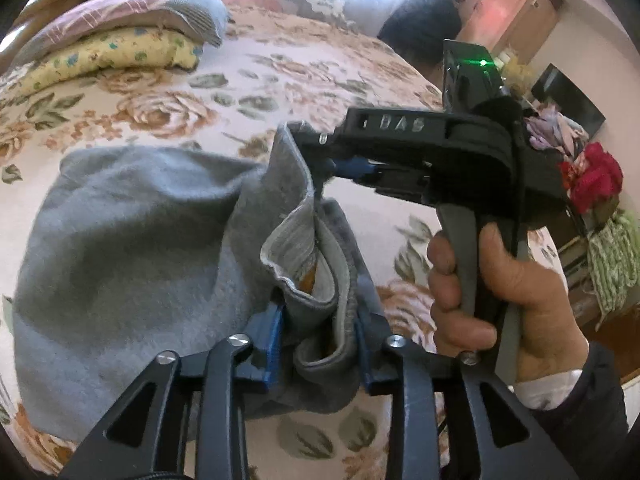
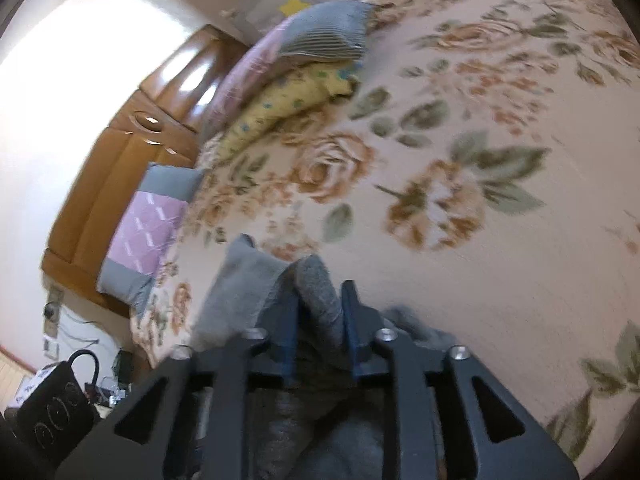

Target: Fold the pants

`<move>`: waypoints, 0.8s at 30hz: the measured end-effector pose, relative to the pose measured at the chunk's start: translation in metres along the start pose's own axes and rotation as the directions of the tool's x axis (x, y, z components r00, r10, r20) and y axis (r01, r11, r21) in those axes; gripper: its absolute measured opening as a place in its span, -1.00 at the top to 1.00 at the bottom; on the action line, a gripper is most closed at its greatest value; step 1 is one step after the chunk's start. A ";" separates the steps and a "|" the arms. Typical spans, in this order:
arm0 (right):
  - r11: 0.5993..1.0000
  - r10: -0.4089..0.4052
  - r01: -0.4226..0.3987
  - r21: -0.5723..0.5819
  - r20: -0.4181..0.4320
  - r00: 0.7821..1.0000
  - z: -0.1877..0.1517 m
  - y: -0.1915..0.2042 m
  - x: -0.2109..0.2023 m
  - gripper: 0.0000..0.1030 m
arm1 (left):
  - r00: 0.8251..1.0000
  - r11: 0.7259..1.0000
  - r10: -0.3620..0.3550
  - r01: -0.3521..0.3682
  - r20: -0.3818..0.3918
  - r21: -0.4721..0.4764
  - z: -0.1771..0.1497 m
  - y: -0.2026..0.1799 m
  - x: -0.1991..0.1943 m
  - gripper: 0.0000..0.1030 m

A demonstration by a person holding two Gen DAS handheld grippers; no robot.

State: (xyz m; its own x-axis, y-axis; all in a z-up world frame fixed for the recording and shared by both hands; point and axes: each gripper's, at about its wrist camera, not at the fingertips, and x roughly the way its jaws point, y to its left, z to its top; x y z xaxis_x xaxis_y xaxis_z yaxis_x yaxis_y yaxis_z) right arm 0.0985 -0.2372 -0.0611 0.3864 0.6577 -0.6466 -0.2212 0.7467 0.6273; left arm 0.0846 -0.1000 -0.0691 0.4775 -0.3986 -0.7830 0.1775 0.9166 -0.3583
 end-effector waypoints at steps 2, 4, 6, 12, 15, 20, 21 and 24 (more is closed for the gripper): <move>0.999 -0.028 0.027 0.027 0.021 0.999 -0.002 -0.007 -0.009 -0.01 | 1.000 1.000 -0.020 0.020 -0.005 0.000 -0.004 -0.002 -0.004 0.10; 0.998 -0.042 0.040 0.045 0.053 0.998 -0.005 -0.013 -0.022 -0.04 | 0.999 0.999 -0.033 0.033 -0.004 -0.003 -0.006 -0.004 -0.007 -0.05; 0.996 -0.064 0.058 0.070 0.083 0.994 -0.007 -0.015 -0.036 -0.04 | 0.999 0.999 -0.053 0.053 -0.005 0.002 -0.010 -0.008 -0.014 -0.07; 0.991 -0.129 0.121 0.055 0.180 0.975 -0.015 0.002 -0.077 -0.04 | 0.998 0.998 -0.061 0.060 0.012 0.023 -0.020 -0.003 -0.034 -0.10; 0.993 -0.120 0.120 0.013 0.209 0.970 -0.021 0.023 -0.088 -0.04 | 0.999 0.999 -0.038 0.037 0.032 0.009 -0.025 0.012 -0.049 -0.10; 0.996 -0.045 0.058 -0.063 0.183 0.982 -0.039 0.061 -0.078 -0.04 | 0.997 0.999 0.018 -0.015 0.069 -0.046 -0.029 0.046 -0.070 -0.10; 0.996 -0.038 0.051 -0.075 0.172 0.984 -0.042 0.066 -0.073 -0.04 | 0.997 0.998 0.028 -0.024 0.073 -0.059 -0.029 0.052 -0.072 -0.10; 0.991 -0.065 0.081 -0.106 0.148 0.987 -0.049 0.079 -0.056 -0.04 | 0.994 0.993 0.064 -0.055 0.083 -0.100 -0.030 0.074 -0.078 -0.11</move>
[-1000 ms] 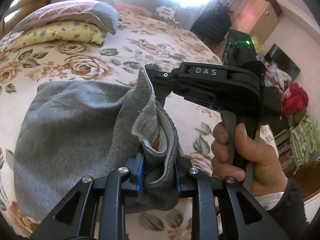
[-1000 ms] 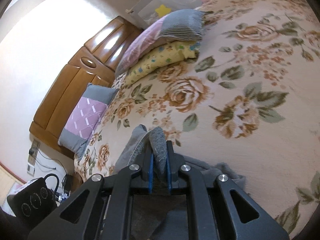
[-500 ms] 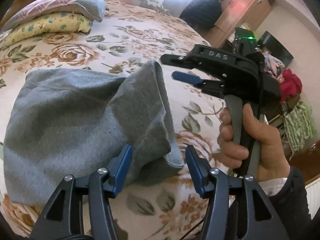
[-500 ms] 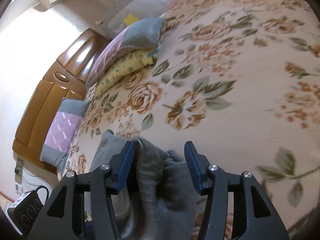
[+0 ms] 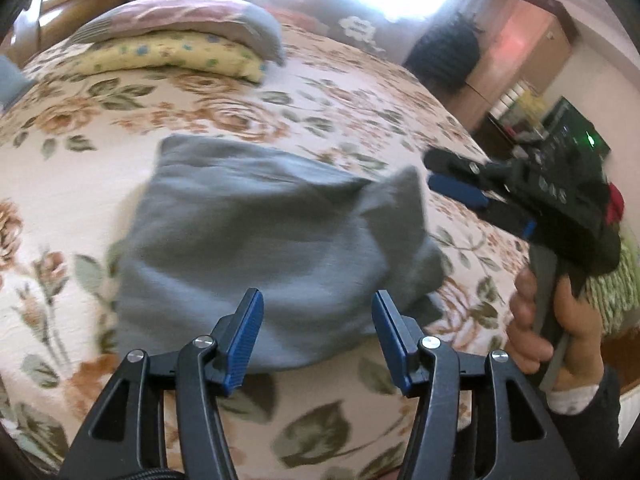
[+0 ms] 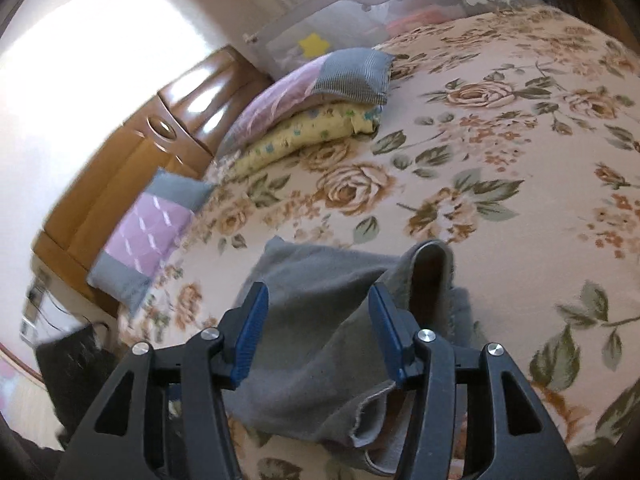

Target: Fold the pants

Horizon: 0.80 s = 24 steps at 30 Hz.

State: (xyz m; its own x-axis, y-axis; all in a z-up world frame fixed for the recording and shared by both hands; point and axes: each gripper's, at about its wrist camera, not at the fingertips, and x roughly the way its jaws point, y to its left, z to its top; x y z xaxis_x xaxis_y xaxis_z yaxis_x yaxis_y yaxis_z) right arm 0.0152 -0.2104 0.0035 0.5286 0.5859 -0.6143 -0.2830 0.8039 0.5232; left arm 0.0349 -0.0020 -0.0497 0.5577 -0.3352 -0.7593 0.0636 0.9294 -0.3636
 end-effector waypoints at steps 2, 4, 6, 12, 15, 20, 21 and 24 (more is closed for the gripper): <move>0.999 0.040 -0.039 0.023 -0.024 0.999 -0.005 0.004 0.011 -0.04 | 0.999 0.999 0.031 -0.031 0.009 -0.027 0.001 0.016 -0.001 -0.11; 0.998 0.058 -0.057 0.032 -0.044 0.997 -0.011 0.006 0.021 -0.04 | 0.999 0.997 0.049 -0.049 0.006 -0.054 0.003 0.028 0.001 -0.11; 0.999 0.007 -0.005 0.031 -0.062 0.998 -0.017 0.005 0.030 -0.04 | 0.998 0.995 0.059 -0.058 0.006 -0.076 0.006 0.039 0.003 -0.11; 0.914 -0.406 0.399 -0.078 -0.164 0.899 -0.056 -0.022 0.042 -0.06 | 0.995 0.996 0.076 -0.079 -0.059 -0.051 0.005 0.054 0.030 -0.13; 0.912 -0.406 0.409 -0.029 -0.191 0.894 -0.087 -0.047 0.035 -0.18 | 0.989 0.994 0.097 -0.101 -0.108 -0.030 -0.008 0.054 0.052 -0.18; 0.918 -0.387 0.397 0.019 -0.181 0.904 -0.091 -0.057 0.024 -0.31 | 0.984 0.989 0.141 -0.136 -0.105 0.055 -0.017 0.038 0.049 -0.24; 0.917 -0.391 0.400 0.016 -0.176 0.903 -0.087 -0.054 0.022 -0.31 | 0.987 0.992 0.121 -0.116 -0.102 0.052 -0.015 0.037 0.044 -0.24; 0.938 -0.341 0.347 0.030 -0.117 0.933 -0.074 -0.040 0.008 -0.35 | 0.993 0.996 0.091 -0.090 -0.075 0.027 -0.007 0.042 0.031 -0.24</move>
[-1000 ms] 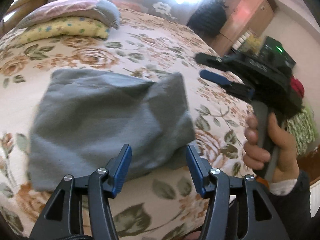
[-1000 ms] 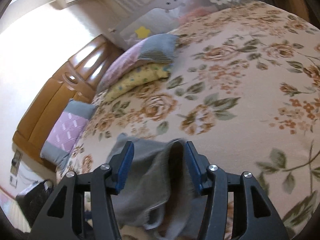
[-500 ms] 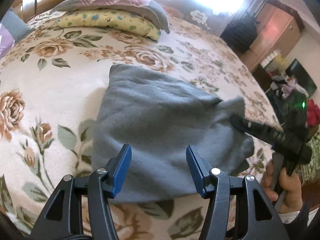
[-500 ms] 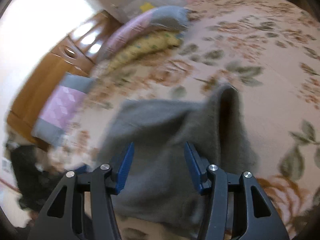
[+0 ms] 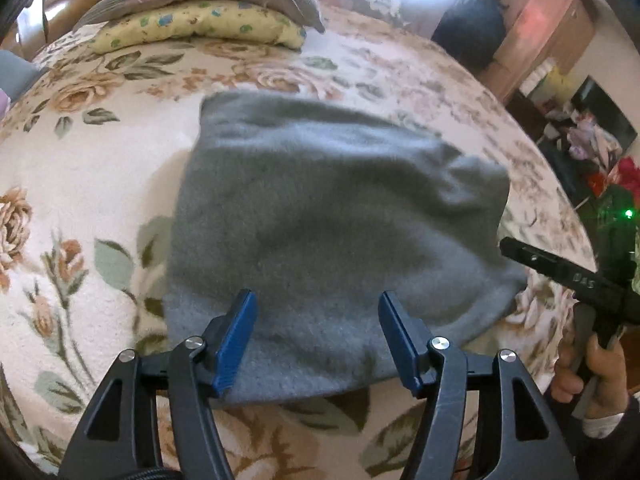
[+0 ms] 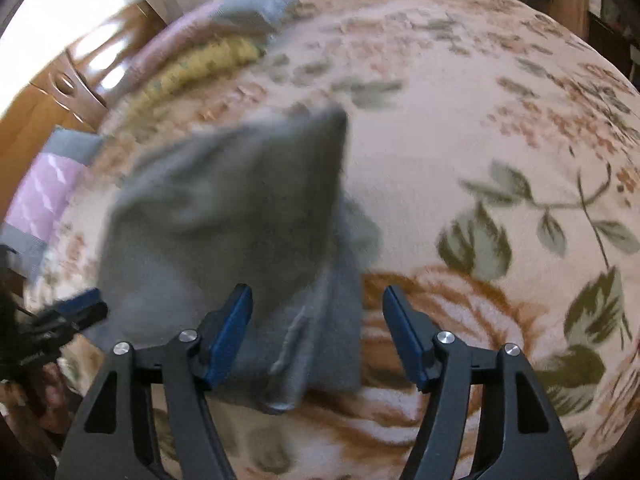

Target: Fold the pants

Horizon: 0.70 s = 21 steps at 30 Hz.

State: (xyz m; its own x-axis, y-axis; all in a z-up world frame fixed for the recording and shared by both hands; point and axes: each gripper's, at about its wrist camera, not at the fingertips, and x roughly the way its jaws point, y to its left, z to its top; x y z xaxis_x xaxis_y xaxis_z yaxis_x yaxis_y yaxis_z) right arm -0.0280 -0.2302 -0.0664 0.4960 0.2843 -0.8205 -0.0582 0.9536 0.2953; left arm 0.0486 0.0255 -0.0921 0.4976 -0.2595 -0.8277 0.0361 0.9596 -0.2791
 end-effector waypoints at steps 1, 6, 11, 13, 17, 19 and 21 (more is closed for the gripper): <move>0.999 0.031 -0.031 0.008 0.021 0.999 0.003 0.002 -0.005 -0.35 | 1.000 1.000 0.006 -0.006 0.010 -0.002 0.003 0.002 -0.004 -0.24; 0.999 0.039 -0.039 0.020 0.041 0.998 0.018 0.013 -0.003 -0.42 | 0.997 0.998 0.058 -0.057 0.046 -0.022 0.019 0.021 -0.008 -0.25; 0.998 0.059 -0.059 -0.002 0.116 0.991 0.024 0.027 -0.009 -0.42 | 0.998 0.996 0.065 -0.066 -0.017 -0.061 0.006 0.035 0.009 -0.25; 0.998 0.066 -0.065 -0.013 0.147 0.987 0.026 0.032 -0.013 -0.42 | 0.997 0.996 0.067 -0.069 -0.034 -0.061 -0.007 0.036 0.014 -0.25; 0.991 0.133 -0.131 -0.020 0.125 0.983 0.030 0.036 -0.006 -0.42 | 0.998 0.996 0.065 -0.066 -0.026 -0.062 -0.020 0.037 0.016 -0.25; 0.995 0.097 -0.097 0.001 0.073 0.993 0.029 0.030 0.009 -0.42 | 0.998 0.996 0.047 -0.050 -0.039 -0.070 -0.015 0.039 0.015 -0.25; 1.000 -0.011 0.012 0.028 -0.022 1.000 0.024 0.019 0.033 -0.42 | 0.998 0.997 0.032 -0.035 -0.047 -0.073 -0.008 0.041 0.011 -0.25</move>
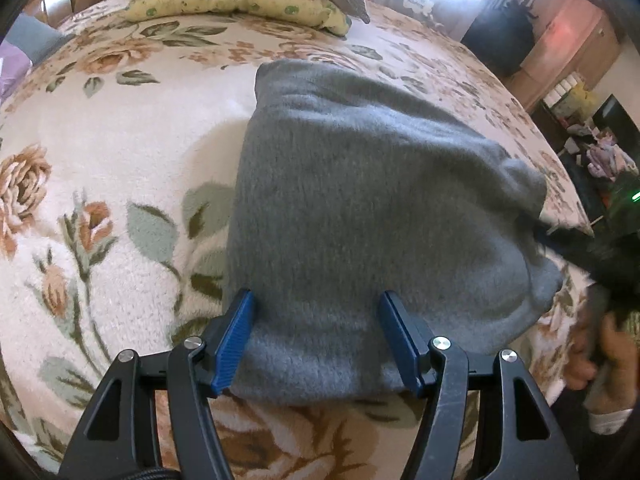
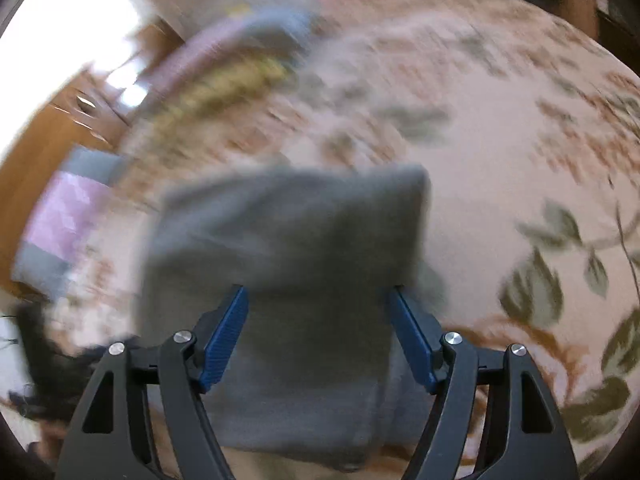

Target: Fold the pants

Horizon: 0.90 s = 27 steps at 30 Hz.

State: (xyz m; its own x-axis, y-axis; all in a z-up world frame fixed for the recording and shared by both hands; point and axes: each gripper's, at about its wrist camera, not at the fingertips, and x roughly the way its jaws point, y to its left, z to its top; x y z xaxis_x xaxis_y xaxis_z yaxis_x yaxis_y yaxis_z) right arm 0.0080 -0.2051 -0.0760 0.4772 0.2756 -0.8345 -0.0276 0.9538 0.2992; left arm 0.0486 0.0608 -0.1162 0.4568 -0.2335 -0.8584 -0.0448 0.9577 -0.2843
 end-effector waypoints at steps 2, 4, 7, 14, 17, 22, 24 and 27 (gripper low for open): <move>0.999 0.021 -0.021 0.032 0.004 1.000 -0.004 -0.009 0.001 -0.42 | 1.000 1.000 0.009 -0.009 0.017 0.006 0.007 0.001 -0.003 -0.26; 0.999 0.033 -0.034 0.040 0.025 0.999 -0.006 -0.012 -0.006 -0.42 | 0.999 1.000 0.021 -0.021 0.035 0.002 0.014 0.005 -0.006 -0.26; 0.998 0.035 -0.036 0.047 0.018 0.999 -0.006 -0.018 -0.003 -0.45 | 1.000 1.000 0.018 -0.018 0.024 -0.020 0.029 0.014 0.004 -0.28; 0.986 0.141 -0.136 0.100 -0.043 0.989 -0.007 -0.033 0.024 -0.67 | 0.998 0.994 -0.046 0.042 -0.040 -0.100 0.042 0.033 0.036 -0.46; 0.986 0.153 -0.149 0.079 -0.040 0.987 -0.008 -0.033 0.023 -0.68 | 0.997 0.992 -0.060 0.055 -0.042 -0.115 0.040 0.036 0.040 -0.57; 0.976 0.206 -0.200 0.082 -0.075 0.976 -0.006 -0.031 0.031 -0.73 | 0.998 0.994 -0.055 0.052 -0.031 -0.095 0.037 0.025 0.045 -0.60; 0.983 0.178 -0.174 0.062 -0.071 0.981 -0.009 -0.025 0.030 -0.64 | 0.998 0.994 -0.065 0.063 -0.026 -0.087 0.037 0.020 0.045 -0.37; 0.977 0.202 -0.198 0.074 -0.046 0.978 -0.012 -0.024 0.025 -0.16 | 0.995 0.993 -0.100 0.099 -0.011 -0.068 0.038 0.012 0.041 0.19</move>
State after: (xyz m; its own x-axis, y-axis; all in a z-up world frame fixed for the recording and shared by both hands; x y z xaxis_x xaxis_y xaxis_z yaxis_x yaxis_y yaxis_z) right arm 0.0104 -0.2194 -0.1099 0.4206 0.4679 -0.7773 -0.0562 0.8686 0.4923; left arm 0.1003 0.0693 -0.1386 0.4495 -0.3300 -0.8301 -0.0592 0.9162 -0.3963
